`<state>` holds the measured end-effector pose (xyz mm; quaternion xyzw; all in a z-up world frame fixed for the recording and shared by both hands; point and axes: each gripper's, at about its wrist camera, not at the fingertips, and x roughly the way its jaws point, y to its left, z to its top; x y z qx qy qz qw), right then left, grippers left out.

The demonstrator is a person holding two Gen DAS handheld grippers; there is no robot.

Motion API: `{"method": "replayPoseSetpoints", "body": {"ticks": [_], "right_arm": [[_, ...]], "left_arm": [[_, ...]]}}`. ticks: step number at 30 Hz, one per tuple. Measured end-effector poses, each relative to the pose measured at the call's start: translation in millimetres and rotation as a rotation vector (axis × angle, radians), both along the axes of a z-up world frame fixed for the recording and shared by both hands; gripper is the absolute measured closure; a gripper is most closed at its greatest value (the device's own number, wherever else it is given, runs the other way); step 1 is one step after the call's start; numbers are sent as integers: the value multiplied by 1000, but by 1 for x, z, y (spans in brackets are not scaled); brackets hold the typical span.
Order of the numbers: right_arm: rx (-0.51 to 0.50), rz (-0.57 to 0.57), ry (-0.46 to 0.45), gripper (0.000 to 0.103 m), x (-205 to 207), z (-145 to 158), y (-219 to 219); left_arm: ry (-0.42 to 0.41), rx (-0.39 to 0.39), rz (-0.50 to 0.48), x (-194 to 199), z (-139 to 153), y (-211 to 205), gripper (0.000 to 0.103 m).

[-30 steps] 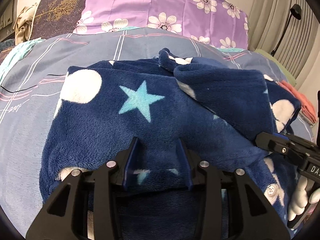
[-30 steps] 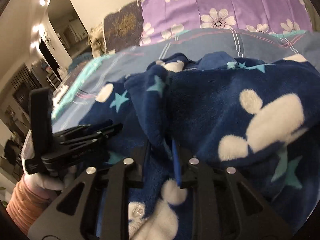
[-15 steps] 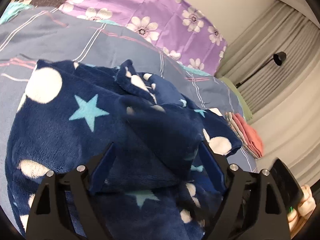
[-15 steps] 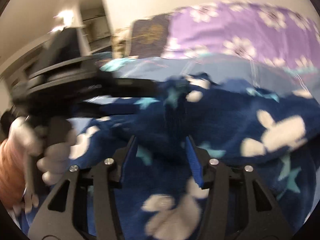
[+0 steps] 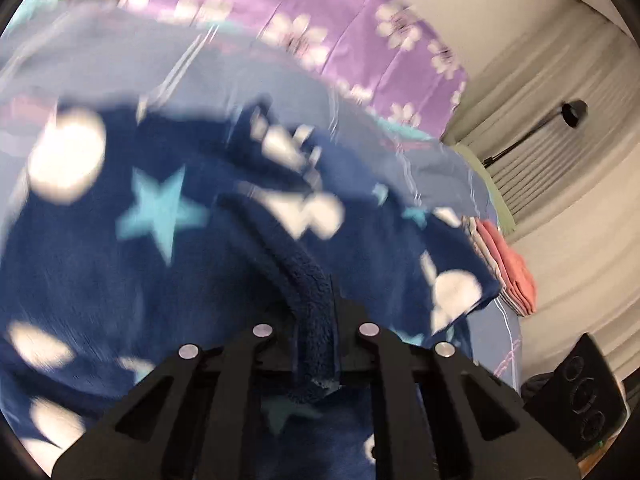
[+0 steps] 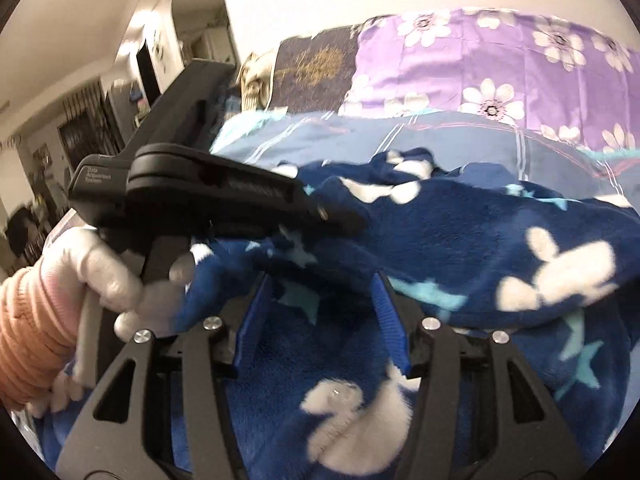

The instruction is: Fold small clothes

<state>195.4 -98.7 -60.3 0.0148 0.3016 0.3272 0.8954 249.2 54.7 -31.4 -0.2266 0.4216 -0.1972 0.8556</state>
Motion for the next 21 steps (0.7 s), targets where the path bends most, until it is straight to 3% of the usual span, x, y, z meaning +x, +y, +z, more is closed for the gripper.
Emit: {"method": "replayPoseSetpoints", "body": {"ticks": [3,5,7,9,11,17,19,21], "right_arm": [[20,-96,92,45,8,-2,-30],[52,-254,177,45,18,-12,-63],[143,-404,281,60,29,-24,-97],[261,-438,367,77,38,-36,-122],[291,-438,389,77,40,-41,-130],[115,-420,301,60,36,-32,-105],[80,-417,284,58,35,-30,-100],[77,-413,283,57,34,-32,-97]], "left_arm": [[-116,43,2,0,54,6,92],[-175,88,8,-1,82,11,92],[-222,157,26,-5,103,17,92],[-242,203,44,-8,112,26,92],[-240,249,71,-11,110,39,92],[-83,419,203,-1,41,87,87],[-17,430,224,1,17,95,85],[-24,418,238,-4,12,96,85]]}}
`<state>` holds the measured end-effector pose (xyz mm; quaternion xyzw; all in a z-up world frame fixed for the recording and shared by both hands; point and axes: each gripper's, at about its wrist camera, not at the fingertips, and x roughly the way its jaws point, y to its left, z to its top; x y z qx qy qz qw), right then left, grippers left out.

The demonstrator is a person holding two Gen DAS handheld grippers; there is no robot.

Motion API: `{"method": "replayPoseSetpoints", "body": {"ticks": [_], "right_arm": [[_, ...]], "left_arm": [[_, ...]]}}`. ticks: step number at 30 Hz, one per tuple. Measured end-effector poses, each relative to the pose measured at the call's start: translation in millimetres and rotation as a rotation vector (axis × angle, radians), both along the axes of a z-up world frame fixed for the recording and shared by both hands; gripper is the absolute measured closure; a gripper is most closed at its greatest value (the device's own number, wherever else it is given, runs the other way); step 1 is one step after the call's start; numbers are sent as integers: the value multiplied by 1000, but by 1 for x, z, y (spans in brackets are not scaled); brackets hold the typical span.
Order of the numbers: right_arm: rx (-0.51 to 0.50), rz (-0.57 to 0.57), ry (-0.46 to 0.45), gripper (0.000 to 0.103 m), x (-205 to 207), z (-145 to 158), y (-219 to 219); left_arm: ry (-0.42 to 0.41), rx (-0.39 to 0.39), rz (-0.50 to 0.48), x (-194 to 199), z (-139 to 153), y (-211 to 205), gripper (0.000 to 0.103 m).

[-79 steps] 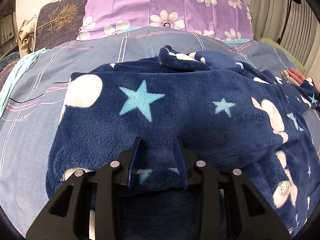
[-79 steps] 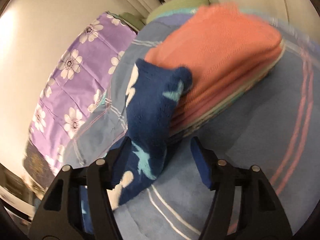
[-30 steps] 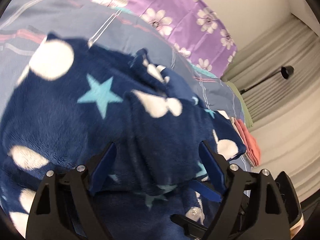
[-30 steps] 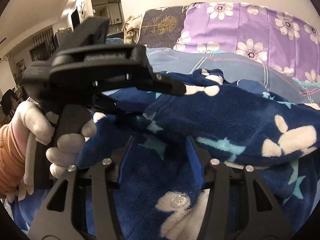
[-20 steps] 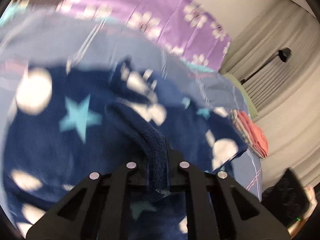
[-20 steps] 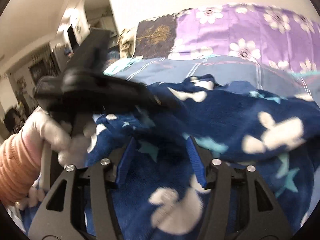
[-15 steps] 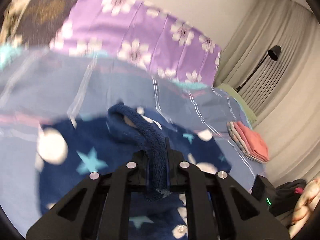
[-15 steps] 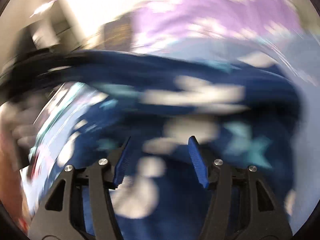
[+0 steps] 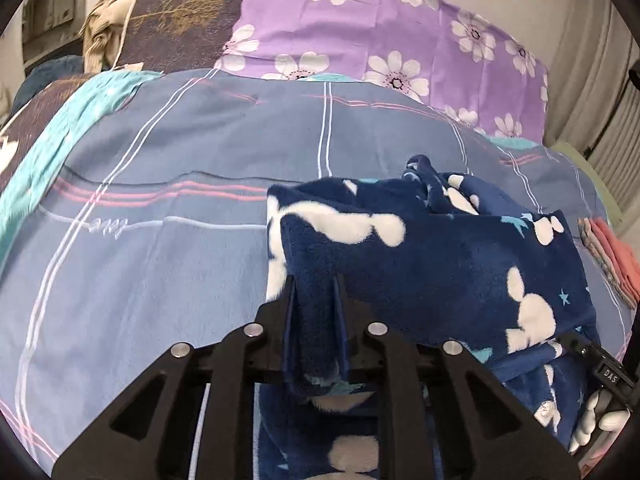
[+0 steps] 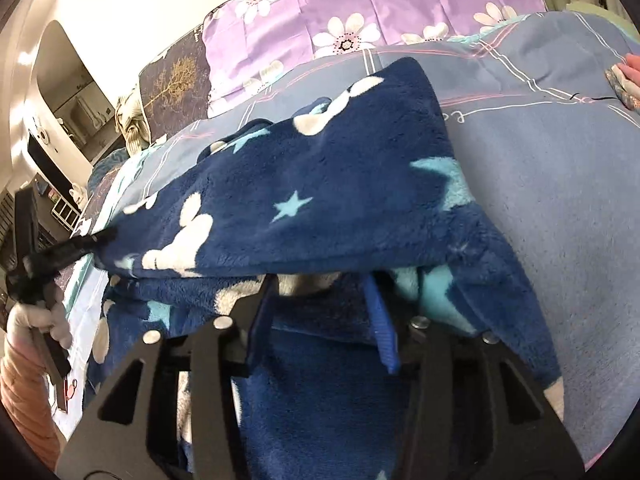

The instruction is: Fold small clothes

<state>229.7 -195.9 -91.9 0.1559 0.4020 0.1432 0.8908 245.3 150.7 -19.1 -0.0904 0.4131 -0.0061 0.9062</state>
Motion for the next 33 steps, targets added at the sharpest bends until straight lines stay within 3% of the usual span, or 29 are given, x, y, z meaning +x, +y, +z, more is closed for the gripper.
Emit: {"method": "replayPoseSetpoints", "body": {"ticks": [2,6,9,12,15,17,19,20,21,23,24,26,28,30,32,33], "right_arm": [[3,1,2,57,1,-1,1],[-10,5,-1,55,1,0,3],[-16,7,-3,54,0,2,6],[-15,9,-3,53,0,2,6],[-16,11,-3,52,0,2,7],[-18,12,-4,52,0,2,8],[-19,12,-4,52,-1,2,8],[-20,12,-4,52,-1,2,8],[-22,14,-2,52,-1,3,9],[-52,20,16,53,-4,7,11],[-76,37,39,53,-8,12,13],[-14,92,72,53,-15,26,11],[91,140,34,53,-17,52,6],[20,126,-55,49,-7,78,7],[-91,118,-117,47,20,95,15],[-101,124,-109,47,36,96,16]], "left_arm": [[-38,1,-1,-5,4,-6,81],[-133,45,-28,-12,24,-36,64],[-206,135,23,-23,37,-49,54],[-263,148,62,-32,47,-47,52],[-240,117,7,-30,47,-50,52],[-146,92,-57,-19,28,-56,50],[46,75,-77,0,-17,-58,48],[77,94,-68,3,-33,-59,47],[12,136,-73,-3,-33,-64,47],[13,171,-95,-6,-23,-72,47],[8,151,-113,-7,-16,-73,47],[-39,60,-179,-7,9,-75,47],[-99,74,-191,4,35,-81,45],[-132,76,-208,30,51,-86,39],[-98,25,-210,60,49,-88,36],[-61,-11,-200,76,43,-89,36]]}}
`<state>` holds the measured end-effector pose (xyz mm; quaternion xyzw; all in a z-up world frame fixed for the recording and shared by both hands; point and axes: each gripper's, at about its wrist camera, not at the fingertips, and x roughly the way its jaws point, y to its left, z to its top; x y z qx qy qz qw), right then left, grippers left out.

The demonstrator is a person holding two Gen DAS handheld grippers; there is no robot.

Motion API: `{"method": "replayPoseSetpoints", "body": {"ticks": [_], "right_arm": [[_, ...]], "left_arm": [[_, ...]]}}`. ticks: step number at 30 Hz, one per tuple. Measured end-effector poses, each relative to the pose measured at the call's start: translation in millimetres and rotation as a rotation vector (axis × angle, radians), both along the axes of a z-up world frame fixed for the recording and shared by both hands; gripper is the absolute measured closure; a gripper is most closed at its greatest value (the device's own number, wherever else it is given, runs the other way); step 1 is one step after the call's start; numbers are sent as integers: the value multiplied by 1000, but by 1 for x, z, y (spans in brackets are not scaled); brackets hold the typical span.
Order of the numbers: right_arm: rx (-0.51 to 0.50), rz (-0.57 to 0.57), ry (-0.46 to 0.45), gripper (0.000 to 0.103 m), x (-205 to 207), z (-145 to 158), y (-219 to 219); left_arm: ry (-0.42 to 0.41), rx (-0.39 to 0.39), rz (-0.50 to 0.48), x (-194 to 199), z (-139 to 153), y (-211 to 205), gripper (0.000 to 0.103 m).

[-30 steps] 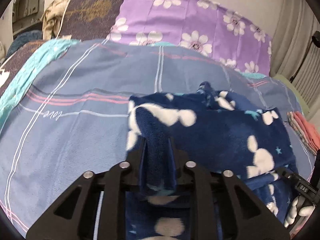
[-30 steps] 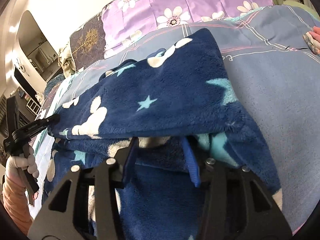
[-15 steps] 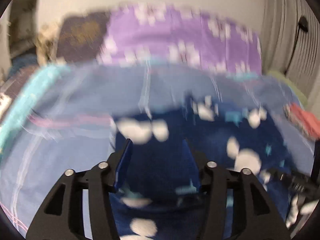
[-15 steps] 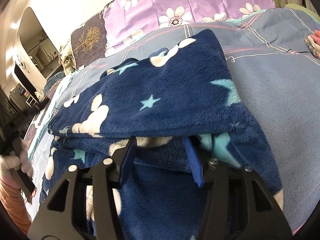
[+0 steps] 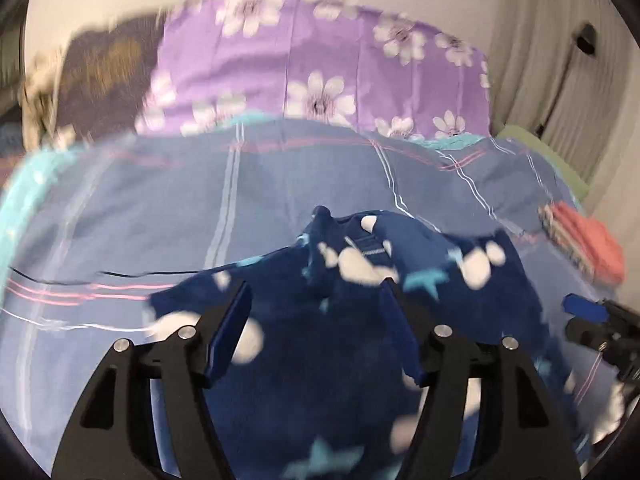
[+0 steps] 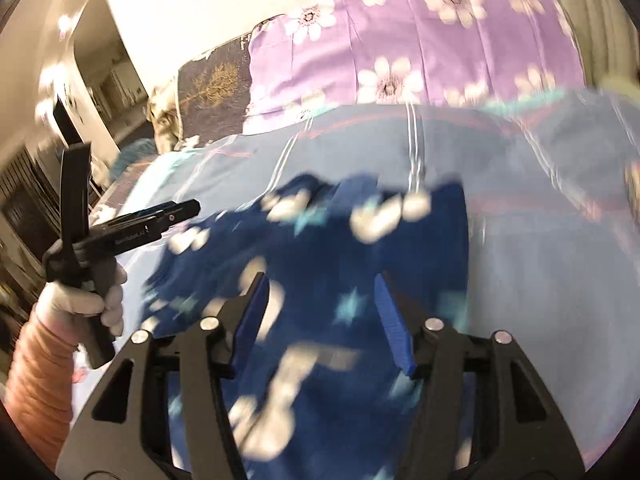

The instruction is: Fold small clothes

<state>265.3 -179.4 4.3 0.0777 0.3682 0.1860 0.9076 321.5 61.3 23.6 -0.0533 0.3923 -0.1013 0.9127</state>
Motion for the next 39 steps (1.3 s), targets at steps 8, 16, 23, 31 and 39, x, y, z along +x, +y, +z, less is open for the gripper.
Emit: {"method": "replayPoseSetpoints", "body": {"ticks": [8,16,23,31,39], "right_arm": [[114,-115,240,46,141,-53,-11],[55,-147,224,94,142,-70,-8],[-89,-170,173,83,128,-73,6],[-17,-70,83,66,91,-52,19],[-184,-72,44,65,84,-100,39]], "left_arm": [[253,-138,91,71,-85,-8,56],[198,-64,11,50,-85,11,94],[122,152,6,42,-71,-14,91],[14,31,-98,13,-48,-26,64],[40,52,-96,9,-92,-26,60]]}}
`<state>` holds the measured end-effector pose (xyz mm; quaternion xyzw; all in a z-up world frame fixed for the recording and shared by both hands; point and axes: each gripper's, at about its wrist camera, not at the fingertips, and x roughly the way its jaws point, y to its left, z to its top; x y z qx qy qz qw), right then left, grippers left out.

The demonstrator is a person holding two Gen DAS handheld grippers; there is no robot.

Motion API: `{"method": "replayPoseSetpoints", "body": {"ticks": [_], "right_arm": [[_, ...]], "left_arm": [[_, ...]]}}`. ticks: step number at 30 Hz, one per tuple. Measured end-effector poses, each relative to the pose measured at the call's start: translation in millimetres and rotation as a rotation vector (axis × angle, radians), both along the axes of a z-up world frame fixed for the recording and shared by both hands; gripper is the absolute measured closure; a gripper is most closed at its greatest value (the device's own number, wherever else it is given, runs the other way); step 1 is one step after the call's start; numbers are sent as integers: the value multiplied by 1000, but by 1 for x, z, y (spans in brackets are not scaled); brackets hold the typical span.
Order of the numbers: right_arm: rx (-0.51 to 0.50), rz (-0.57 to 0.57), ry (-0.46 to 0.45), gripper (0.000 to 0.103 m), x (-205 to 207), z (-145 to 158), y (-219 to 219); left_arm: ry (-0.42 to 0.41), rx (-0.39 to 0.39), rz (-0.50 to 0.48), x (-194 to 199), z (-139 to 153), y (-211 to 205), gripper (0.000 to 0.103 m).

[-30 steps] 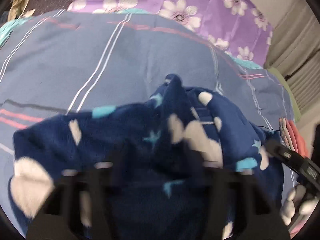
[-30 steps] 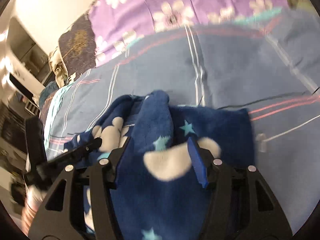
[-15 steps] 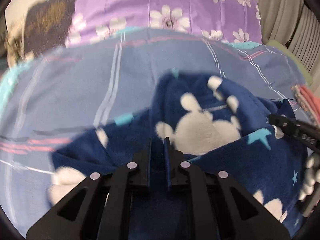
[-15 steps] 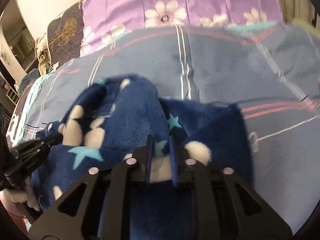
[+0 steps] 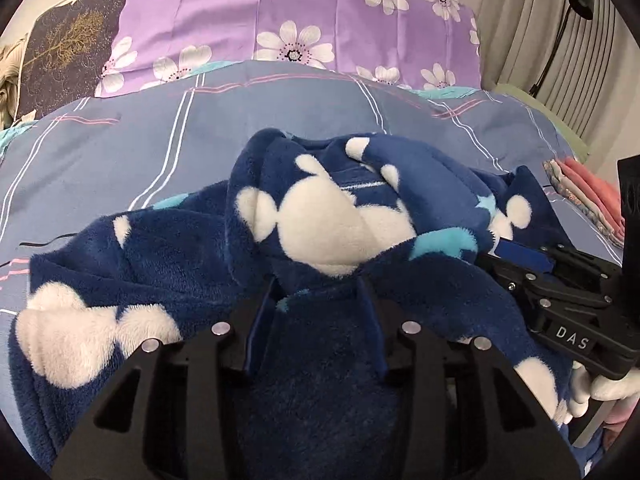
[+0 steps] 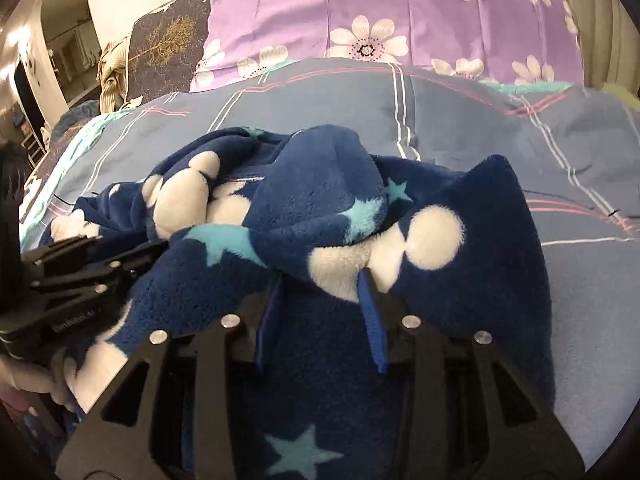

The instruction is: Fold small clothes

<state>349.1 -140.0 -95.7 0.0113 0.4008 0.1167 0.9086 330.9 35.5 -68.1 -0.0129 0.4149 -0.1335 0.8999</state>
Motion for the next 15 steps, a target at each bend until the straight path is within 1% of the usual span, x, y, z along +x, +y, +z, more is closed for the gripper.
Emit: {"method": "replayPoseSetpoints", "body": {"ticks": [2,3,5,7,8,9,10,11,12,13,14,15], "right_arm": [[7,0,-7,65,-6,4,-1],[15,-5,-13,65,-16,11,-6],[51,-8,-32,62,-47,27,-21],[78,21,-43,57,-76,37,-36],[61,28,-40,53,-93,38,-45],[21,11,-23,53,-102,33,-51],[-12,5,4,53,-109,22,-56],[6,40,6,53,-114,12,-59],[15,46,1,54,-116,9,-60],[16,26,-7,54,-119,15,-60],[6,-18,-10,53,-124,24,-58],[12,-44,-7,48,-129,29,-56]], "left_arm": [[-31,38,17,-13,13,1,59],[-41,54,20,-24,20,0,58],[-87,59,3,-56,37,9,54],[-134,88,5,-94,46,29,40],[-132,117,16,-105,44,40,39],[-106,161,34,-115,35,50,37],[-44,214,51,-119,16,62,35],[-65,187,32,-126,7,72,35],[-82,162,38,-131,11,76,35],[-70,170,81,-135,19,79,35],[-49,179,118,-138,24,81,35],[-39,165,125,-143,30,81,35]]}}
